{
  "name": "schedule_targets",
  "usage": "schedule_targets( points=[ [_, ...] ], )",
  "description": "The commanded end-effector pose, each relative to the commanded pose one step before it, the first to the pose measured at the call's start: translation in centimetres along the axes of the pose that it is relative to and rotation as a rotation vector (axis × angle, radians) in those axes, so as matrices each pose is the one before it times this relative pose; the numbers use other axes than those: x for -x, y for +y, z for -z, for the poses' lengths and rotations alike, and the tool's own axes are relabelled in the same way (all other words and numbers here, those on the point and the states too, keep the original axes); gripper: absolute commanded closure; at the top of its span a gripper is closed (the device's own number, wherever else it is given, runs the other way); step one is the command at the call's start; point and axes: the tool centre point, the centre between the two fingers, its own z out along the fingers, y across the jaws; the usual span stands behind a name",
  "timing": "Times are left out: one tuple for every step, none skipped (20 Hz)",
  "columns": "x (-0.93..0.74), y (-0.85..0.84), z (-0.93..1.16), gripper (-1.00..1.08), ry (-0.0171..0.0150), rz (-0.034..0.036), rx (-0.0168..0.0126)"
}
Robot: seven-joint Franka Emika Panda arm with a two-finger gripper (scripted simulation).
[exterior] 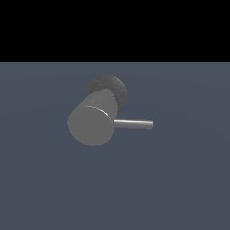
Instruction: Turn on the faucet by rotating a designated handle.
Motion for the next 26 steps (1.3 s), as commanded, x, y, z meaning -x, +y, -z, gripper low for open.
schedule_targets(
  points=[
    [-0.049,-0.293,0.103,1.08,0.00743,0.01012,-0.06706],
    [-0.029,-0.14,0.052,1.08,0.00351,0.00466,-0.03181],
    [-0.036,-0.148,0.061,1.08,0.00383,0.00487,-0.03404],
    [-0.043,-0.157,0.071,1.08,0.00415,0.00505,-0.03625],
    [-0.051,-0.165,0.082,1.08,0.00449,0.00519,-0.03847],
    [-0.061,-0.172,0.094,1.08,0.00485,0.00529,-0.0407],
    [-0.07,-0.178,0.106,1.08,0.00517,0.00528,-0.0425],
    [-0.079,-0.178,0.115,1.08,0.00535,0.00507,-0.04297],
    [-0.087,-0.176,0.125,1.08,0.00552,0.00482,-0.04334],
    [-0.096,-0.174,0.134,1.08,0.00569,0.00454,-0.04367],
    [-0.105,-0.172,0.142,1.08,0.00583,0.00421,-0.0437],
    [-0.113,-0.168,0.151,1.08,0.00597,0.00385,-0.04369],
    [-0.122,-0.163,0.159,1.08,0.0061,0.00346,-0.04354],
    [-0.126,-0.154,0.161,1.08,0.00605,0.00297,-0.04201],
    [-0.128,-0.143,0.161,1.08,0.00592,0.00248,-0.0401],
    [-0.13,-0.133,0.16,1.08,0.00578,0.00202,-0.03819],
    [-0.13,-0.122,0.157,1.08,0.00561,0.0016,-0.03613],
    [-0.128,-0.112,0.153,1.08,0.0054,0.00122,-0.03392],
    [-0.125,-0.102,0.148,1.08,0.00517,0.00088,-0.03171],
    [-0.122,-0.092,0.142,1.08,0.00492,0.00057,-0.02954],
    [-0.117,-0.083,0.135,1.08,0.00466,0.00035,-0.02731],
    [-0.112,-0.075,0.127,1.08,0.00438,0.0002,-0.02505],
    [-0.105,-0.066,0.119,1.08,0.00407,-0.00002,-0.02294],
    [-0.097,-0.056,0.112,1.08,0.00376,-0.00031,-0.02117],
    [-0.091,-0.049,0.104,1.08,0.00349,-0.00042,-0.01937],
    [-0.09,-0.05,0.097,1.08,0.00335,-0.00022,-0.0178]
  ],
)
